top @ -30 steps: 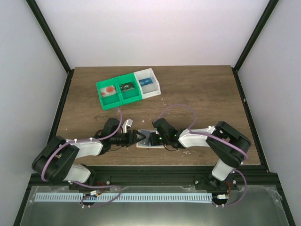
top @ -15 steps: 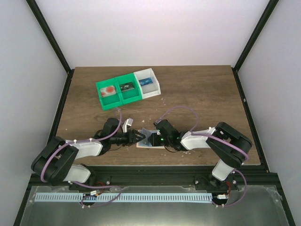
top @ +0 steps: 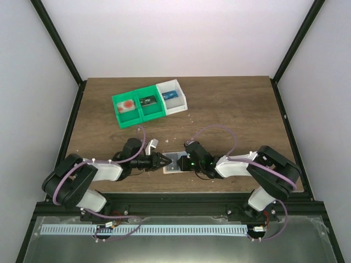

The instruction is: Take the credit cards out of the card holder

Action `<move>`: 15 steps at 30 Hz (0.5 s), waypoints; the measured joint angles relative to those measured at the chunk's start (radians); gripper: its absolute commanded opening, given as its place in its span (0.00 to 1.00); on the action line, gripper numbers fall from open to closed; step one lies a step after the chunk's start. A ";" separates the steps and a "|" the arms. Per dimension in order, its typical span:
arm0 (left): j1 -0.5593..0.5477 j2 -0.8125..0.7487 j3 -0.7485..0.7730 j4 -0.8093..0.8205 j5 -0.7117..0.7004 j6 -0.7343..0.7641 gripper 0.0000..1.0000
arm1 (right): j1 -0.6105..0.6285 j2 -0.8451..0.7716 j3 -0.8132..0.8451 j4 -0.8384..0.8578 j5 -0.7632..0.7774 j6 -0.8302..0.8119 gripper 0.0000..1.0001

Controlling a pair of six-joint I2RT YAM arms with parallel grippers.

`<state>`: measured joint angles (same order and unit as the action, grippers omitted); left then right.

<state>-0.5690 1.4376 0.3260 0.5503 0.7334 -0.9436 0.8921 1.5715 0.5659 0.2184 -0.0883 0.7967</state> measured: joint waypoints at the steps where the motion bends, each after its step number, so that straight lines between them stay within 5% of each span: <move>1: -0.004 0.012 0.000 0.011 0.004 -0.004 0.33 | 0.000 0.000 -0.002 0.000 0.005 0.003 0.12; 15: -0.036 0.030 0.048 -0.064 -0.052 0.043 0.62 | 0.000 0.000 -0.011 0.010 0.014 0.009 0.09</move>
<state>-0.6048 1.4677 0.3740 0.4866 0.6811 -0.9009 0.8921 1.5719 0.5545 0.2283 -0.0746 0.8059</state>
